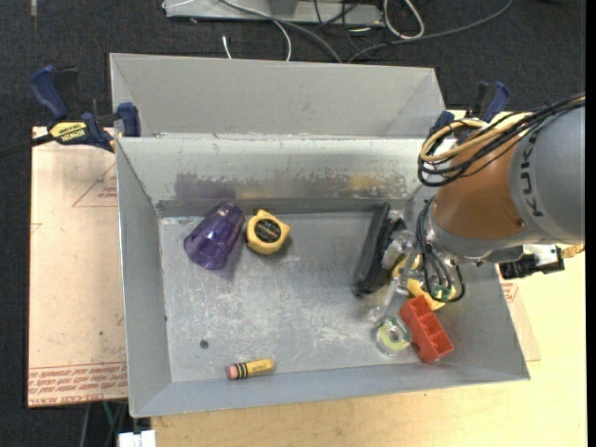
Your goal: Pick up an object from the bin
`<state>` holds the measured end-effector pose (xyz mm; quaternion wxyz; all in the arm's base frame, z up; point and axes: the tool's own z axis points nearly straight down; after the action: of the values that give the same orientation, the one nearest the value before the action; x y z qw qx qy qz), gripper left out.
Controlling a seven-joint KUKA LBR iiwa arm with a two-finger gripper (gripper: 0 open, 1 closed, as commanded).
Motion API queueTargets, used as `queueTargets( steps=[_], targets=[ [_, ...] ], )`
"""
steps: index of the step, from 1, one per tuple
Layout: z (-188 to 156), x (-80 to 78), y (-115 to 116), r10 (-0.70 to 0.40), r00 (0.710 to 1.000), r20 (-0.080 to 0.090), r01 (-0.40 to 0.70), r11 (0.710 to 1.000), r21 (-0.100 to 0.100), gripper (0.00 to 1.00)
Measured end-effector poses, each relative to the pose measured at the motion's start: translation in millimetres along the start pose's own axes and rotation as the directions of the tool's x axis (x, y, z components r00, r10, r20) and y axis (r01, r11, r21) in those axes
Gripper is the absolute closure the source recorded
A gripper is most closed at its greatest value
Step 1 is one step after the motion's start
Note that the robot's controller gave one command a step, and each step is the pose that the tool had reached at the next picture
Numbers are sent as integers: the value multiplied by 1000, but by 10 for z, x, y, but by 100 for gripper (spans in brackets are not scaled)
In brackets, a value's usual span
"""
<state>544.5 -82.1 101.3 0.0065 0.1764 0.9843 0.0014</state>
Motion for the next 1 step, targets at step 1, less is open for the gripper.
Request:
queueTargets(
  steps=[1],
  targets=[
    [-29,-15,-32,95,995,-7,-95,996,0,0]
  ],
)
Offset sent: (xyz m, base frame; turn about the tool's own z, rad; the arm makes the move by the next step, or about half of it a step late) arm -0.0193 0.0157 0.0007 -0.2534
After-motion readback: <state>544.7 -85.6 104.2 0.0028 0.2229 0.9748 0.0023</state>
